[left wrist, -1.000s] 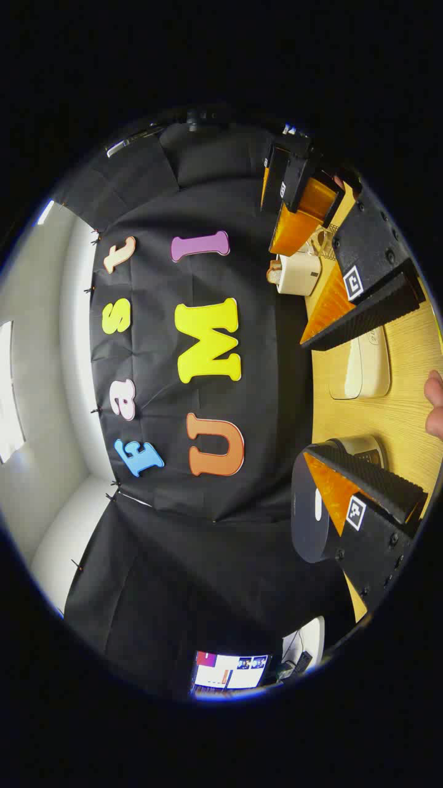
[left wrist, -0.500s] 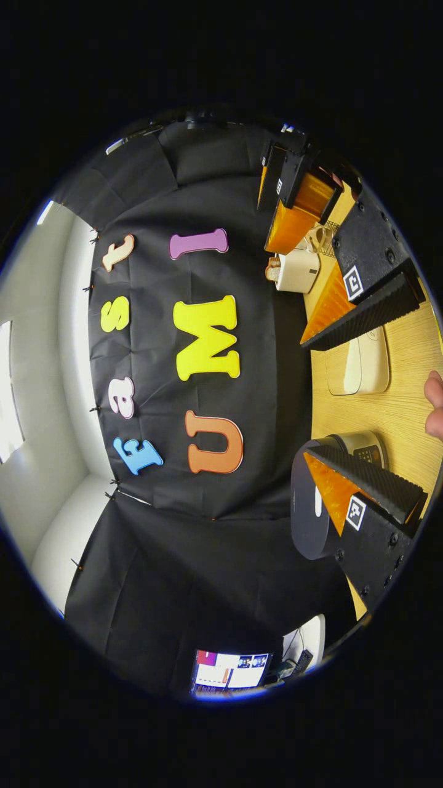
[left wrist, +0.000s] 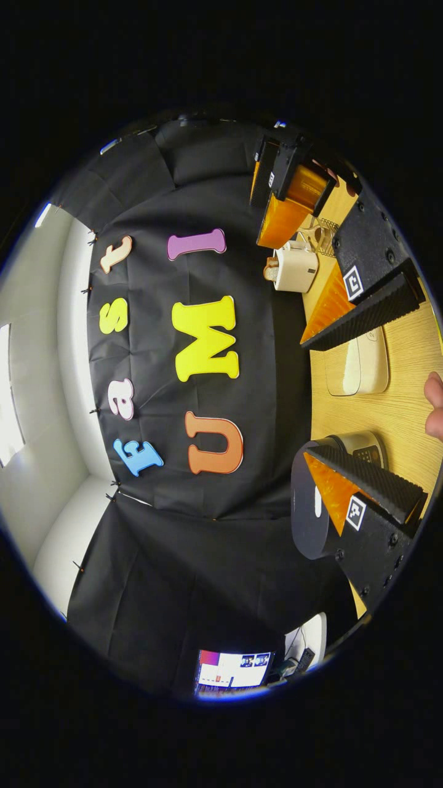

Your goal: Close the left gripper, press the button to open the rice cooker; take a wooden spoon from the chopstick holder with the right hand, scoop a spoonful of rice and pour it into the rice cooker, then put the wooden spoon back into the chopstick holder.

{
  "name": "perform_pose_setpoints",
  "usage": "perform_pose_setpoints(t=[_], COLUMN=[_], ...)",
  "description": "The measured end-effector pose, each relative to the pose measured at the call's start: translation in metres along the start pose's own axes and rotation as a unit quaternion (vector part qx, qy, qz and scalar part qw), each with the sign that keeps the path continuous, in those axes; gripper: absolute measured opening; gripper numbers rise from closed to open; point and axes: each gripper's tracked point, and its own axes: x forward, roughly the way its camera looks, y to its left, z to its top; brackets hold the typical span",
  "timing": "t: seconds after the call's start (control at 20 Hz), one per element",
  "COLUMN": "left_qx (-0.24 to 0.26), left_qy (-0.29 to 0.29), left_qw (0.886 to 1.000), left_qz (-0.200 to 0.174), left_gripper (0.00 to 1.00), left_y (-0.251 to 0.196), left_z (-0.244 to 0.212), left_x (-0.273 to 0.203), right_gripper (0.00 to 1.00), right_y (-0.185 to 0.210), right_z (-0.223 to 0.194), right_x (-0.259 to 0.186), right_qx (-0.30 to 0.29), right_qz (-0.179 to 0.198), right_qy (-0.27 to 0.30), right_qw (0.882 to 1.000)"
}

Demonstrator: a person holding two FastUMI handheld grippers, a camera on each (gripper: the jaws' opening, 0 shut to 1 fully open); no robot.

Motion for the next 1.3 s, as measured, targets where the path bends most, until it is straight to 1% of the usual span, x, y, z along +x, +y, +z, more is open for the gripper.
perform_pose_setpoints(t=[0.1, 0.3, 0.5, 0.6, 0.65, 0.75, 0.8, 0.85, 0.9, 1.1, 1.15, 1.2, 1.25, 1.3], left_qx=[0.002, 0.006, 0.008, 0.011, 0.013, 0.009, 0.006, 0.004, 0.004, 0.007, 0.006, 0.004, 0.004, 0.005], left_qy=[0.001, 0.005, 0.006, 0.004, 0.003, 0.0, -0.004, -0.005, -0.004, 0.004, 0.008, 0.011, 0.013, 0.014], left_qw=[1.0, 1.0, 1.0, 1.0, 0.999, 0.999, 0.999, 0.999, 0.999, 0.999, 0.999, 0.999, 0.999, 0.999], left_qz=[0.001, 0.01, 0.019, 0.029, 0.031, 0.033, 0.036, 0.038, 0.039, 0.043, 0.042, 0.04, 0.041, 0.047], left_gripper=[0.98, 0.98, 0.99, 0.99, 0.99, 0.98, 0.98, 0.98, 0.98, 0.98, 0.98, 0.98, 0.98, 0.98], left_y=[-0.002, -0.004, -0.01, -0.013, -0.016, -0.022, -0.024, -0.026, -0.028, -0.032, -0.033, -0.035, -0.035, -0.029], left_z=[-0.002, -0.007, -0.009, -0.011, -0.012, -0.011, -0.009, -0.008, -0.007, -0.01, -0.012, -0.015, -0.015, -0.014], left_x=[0.002, 0.004, 0.005, 0.005, 0.006, 0.008, 0.011, 0.012, 0.015, 0.021, 0.023, 0.024, 0.027, 0.03], right_gripper=[0.97, 0.96, 0.96, 0.96, 0.92, 0.91, 0.92, 0.99, 0.95, 0.95, 0.99, 0.92, 0.95, 0.92], right_y=[-0.003, -0.02, -0.062, -0.077, -0.086, -0.106, -0.114, -0.123, -0.13, -0.155, -0.162, -0.168, -0.172, -0.173], right_z=[-0.001, -0.005, -0.005, -0.009, -0.012, -0.017, -0.018, -0.018, -0.019, -0.034, -0.039, -0.044, -0.048, -0.052], right_x=[-0.001, 0.002, 0.001, 0.003, 0.002, 0.003, 0.004, 0.006, 0.006, 0.015, 0.02, 0.023, 0.026, 0.03], right_qx=[-0.002, 0.002, 0.012, 0.022, 0.027, 0.03, 0.028, 0.025, 0.022, 0.022, 0.021, 0.024, 0.033, 0.04], right_qz=[0.0, -0.006, -0.037, -0.041, -0.044, -0.053, -0.057, -0.061, -0.065, -0.073, -0.074, -0.078, -0.077, -0.075], right_qy=[0.0, 0.006, 0.01, 0.017, 0.022, 0.031, 0.034, 0.036, 0.038, 0.063, 0.071, 0.081, 0.087, 0.09], right_qw=[1.0, 1.0, 0.999, 0.999, 0.998, 0.998, 0.997, 0.997, 0.997, 0.995, 0.995, 0.993, 0.993, 0.992])
